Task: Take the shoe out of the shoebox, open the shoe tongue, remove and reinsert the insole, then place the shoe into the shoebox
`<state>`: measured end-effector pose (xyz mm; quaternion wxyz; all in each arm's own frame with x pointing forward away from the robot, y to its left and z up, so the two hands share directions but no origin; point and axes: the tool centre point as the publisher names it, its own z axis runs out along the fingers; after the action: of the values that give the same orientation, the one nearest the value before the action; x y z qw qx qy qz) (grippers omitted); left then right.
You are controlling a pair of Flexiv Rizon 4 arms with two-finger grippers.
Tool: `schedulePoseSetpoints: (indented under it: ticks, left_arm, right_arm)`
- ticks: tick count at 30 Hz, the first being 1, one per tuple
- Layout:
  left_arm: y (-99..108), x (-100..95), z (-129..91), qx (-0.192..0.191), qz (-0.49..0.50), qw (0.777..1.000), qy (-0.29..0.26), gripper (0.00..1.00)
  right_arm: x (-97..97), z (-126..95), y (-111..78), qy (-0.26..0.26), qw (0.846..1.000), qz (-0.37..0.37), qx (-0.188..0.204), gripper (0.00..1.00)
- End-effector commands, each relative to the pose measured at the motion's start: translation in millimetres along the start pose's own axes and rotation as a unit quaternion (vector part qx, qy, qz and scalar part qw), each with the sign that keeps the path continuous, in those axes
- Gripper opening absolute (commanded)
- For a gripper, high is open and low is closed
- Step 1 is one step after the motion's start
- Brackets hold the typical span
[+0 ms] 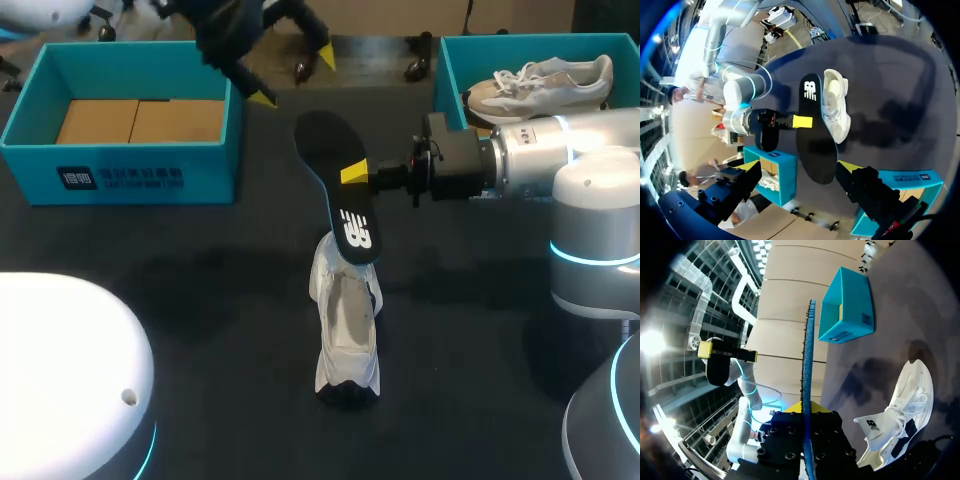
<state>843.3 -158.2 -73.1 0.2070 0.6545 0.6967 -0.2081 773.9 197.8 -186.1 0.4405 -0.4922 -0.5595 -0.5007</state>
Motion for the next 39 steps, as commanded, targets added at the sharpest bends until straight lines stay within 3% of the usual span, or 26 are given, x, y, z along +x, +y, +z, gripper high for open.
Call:
schedulePoseSetpoints:
  ticks: [1, 12, 17, 23, 34, 39]
  left_arm:
    - [7.9, -13.5, 10.4, 0.015, -0.005, 0.986, 0.165, 1.00]
    - [2.0, -28.7, 28.0, 0.022, -0.046, 0.969, 0.242, 1.00]
    - [1.2, -32.8, 30.3, -0.002, -0.055, 0.956, 0.290, 1.00]
    - [-1.5, -31.9, 26.8, -0.005, -0.062, 0.952, 0.299, 1.00]
    - [5.4, -21.5, 24.9, 0.008, -0.064, 0.968, 0.242, 1.00]
    - [1.6, -13.9, 19.3, 0.007, -0.049, 0.988, 0.144, 1.00]
  right_arm:
    - [-0.5, 1.8, -0.3, -0.001, 1.000, 0.000, -0.001, 0.00]
    - [-0.5, 1.8, -0.3, -0.001, 1.000, 0.000, -0.001, 0.00]
    - [-0.5, 1.8, -0.3, -0.001, 1.000, 0.000, -0.001, 0.00]
    - [-0.5, 1.8, -0.3, -0.001, 1.000, 0.000, -0.001, 0.00]
    - [-0.5, 1.8, -0.3, -0.001, 1.000, 0.000, -0.001, 0.00]
    - [-0.5, 1.8, -0.3, -0.001, 1.000, 0.000, -0.001, 0.00]
